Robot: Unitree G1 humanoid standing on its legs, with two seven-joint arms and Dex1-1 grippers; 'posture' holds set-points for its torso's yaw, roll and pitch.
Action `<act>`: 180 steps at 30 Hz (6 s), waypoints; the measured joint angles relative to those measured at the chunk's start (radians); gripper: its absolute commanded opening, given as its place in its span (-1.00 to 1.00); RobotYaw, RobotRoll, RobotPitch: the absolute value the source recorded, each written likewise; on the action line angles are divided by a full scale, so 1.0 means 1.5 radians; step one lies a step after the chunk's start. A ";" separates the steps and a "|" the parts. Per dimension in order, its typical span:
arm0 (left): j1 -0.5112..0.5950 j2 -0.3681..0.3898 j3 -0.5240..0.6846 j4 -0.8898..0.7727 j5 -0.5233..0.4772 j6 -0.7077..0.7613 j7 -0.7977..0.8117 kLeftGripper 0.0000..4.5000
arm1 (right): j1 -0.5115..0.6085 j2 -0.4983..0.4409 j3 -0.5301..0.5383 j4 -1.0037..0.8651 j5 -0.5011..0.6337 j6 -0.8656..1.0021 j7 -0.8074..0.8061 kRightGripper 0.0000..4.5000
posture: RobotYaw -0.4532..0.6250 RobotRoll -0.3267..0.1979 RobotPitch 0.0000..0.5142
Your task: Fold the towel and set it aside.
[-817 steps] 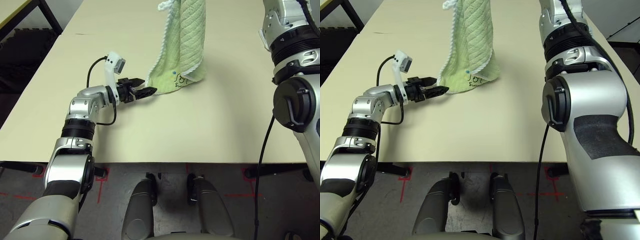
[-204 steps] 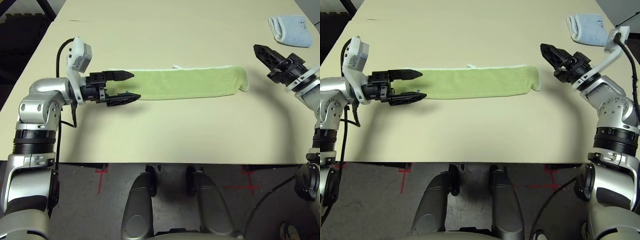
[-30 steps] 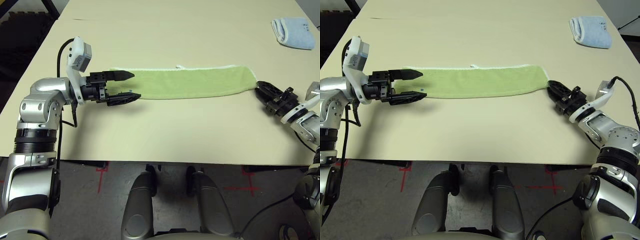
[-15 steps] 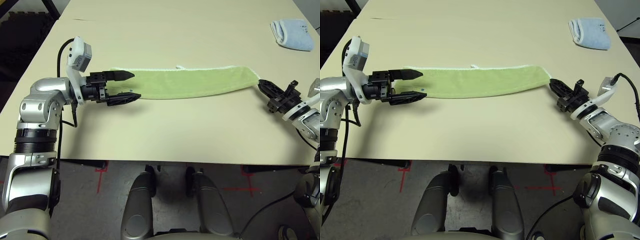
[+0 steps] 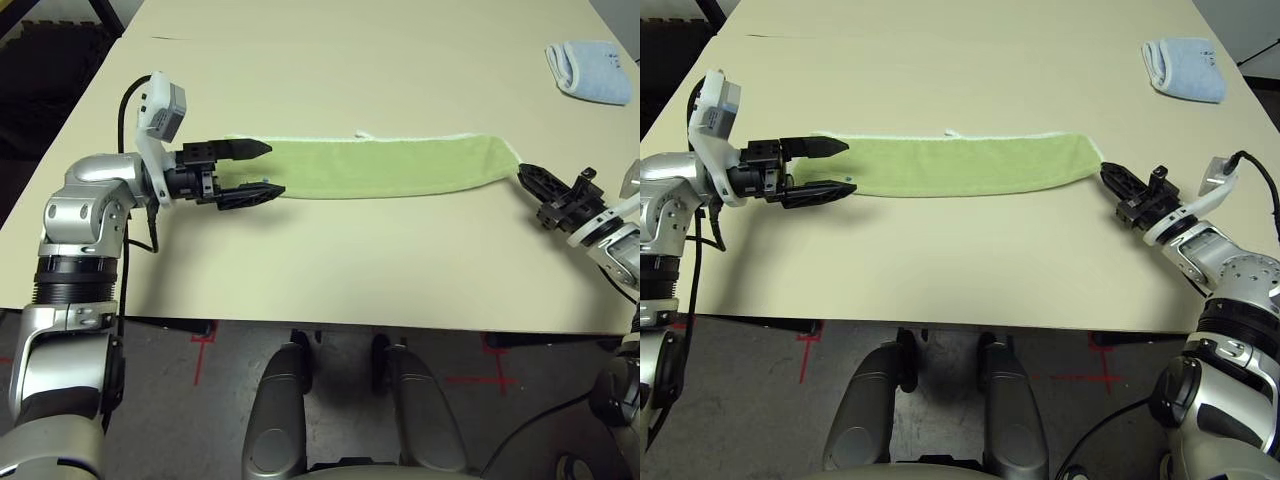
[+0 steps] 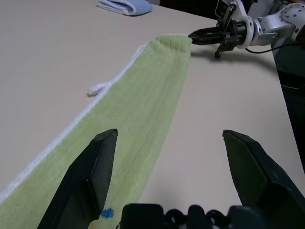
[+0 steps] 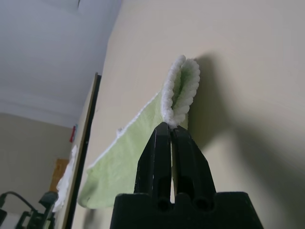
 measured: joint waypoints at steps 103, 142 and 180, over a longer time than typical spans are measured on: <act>0.022 0.000 0.012 -0.007 -0.013 -0.032 0.047 1.00 | -0.196 0.063 0.571 -0.174 -0.407 -0.176 0.215 -0.98 | -0.16 0.25 0.01; 0.032 -0.030 0.049 0.008 0.015 -0.052 0.230 1.00 | -0.269 0.037 0.460 0.180 -0.455 -0.822 0.581 0.98 | -0.02 0.25 0.00; 0.074 -0.009 0.030 -0.093 -0.003 -0.051 0.105 1.00 | -0.389 0.078 0.399 0.367 -0.486 -0.740 0.499 -0.99 | -0.01 0.25 0.04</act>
